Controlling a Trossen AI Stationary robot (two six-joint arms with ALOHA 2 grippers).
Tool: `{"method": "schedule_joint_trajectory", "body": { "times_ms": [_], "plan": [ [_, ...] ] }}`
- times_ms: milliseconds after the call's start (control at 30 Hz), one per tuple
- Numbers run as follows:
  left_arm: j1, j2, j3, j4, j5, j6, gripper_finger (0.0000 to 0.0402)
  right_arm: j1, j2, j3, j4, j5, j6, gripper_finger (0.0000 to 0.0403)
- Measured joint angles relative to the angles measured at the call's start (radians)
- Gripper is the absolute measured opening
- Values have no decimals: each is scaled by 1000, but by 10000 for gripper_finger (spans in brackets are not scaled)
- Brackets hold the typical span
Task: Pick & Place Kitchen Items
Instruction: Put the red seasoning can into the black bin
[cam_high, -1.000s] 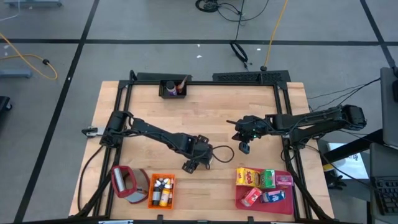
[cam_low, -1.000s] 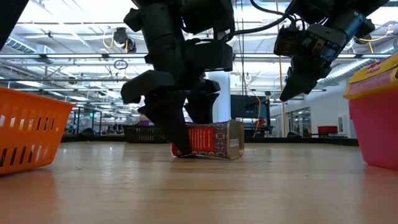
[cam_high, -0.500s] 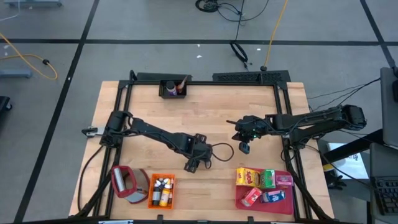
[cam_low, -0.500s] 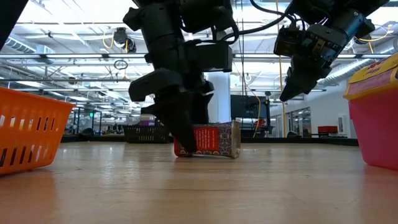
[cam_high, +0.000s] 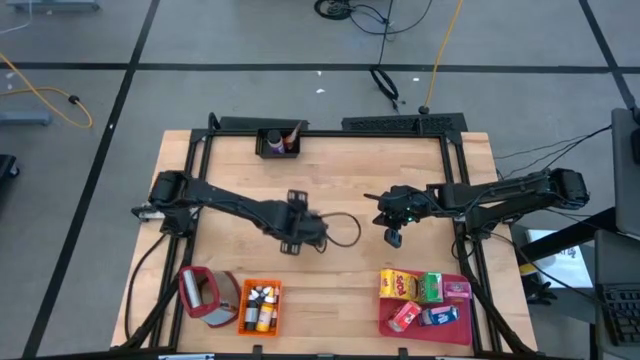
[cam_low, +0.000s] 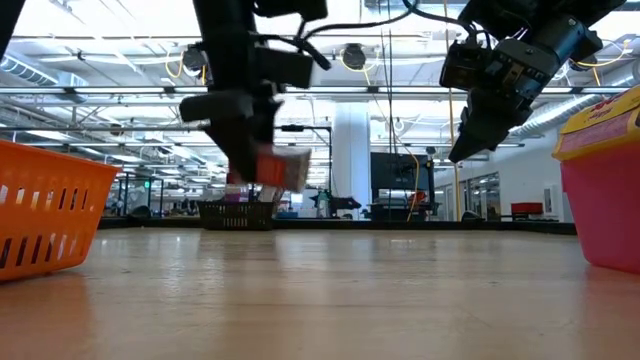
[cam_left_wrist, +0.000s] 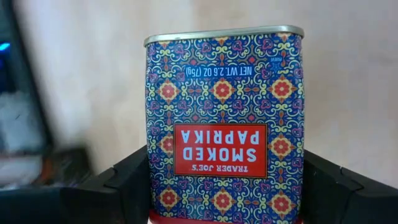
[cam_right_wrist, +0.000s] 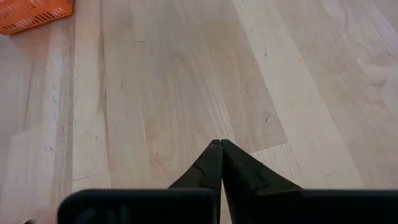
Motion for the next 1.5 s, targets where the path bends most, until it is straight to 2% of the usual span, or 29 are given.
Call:
{"method": "schedule_joint_trajectory", "body": {
  "times_ms": [167,367,533,767,900,1000,1100,1300,1500],
  "plan": [
    [48,-72,0,-126,-71,-137,284,0,0,0,4,1,-3,0],
    [125,-173,0,-181,-76,-294,284,0,-4,0,64,49,-95,0],
    [172,-263,1,-175,-101,-338,284,0,-36,0,183,55,-174,0],
    [254,-356,1,-210,-114,-360,284,0,-130,0,204,57,-252,0],
    [335,-359,1,-331,-173,-394,284,0,-194,0,202,58,-271,0],
    [409,-359,1,-371,-180,-405,284,0,-235,0,187,58,-284,0],
    [479,-349,1,-373,-173,-380,284,0,-267,-5,163,59,-289,0],
    [616,-330,0,-365,-171,-328,284,0,-347,-100,178,82,-276,0],
    [717,-279,2,-285,-172,-235,284,-2,-414,-200,217,86,-227,0]
  ]
}}
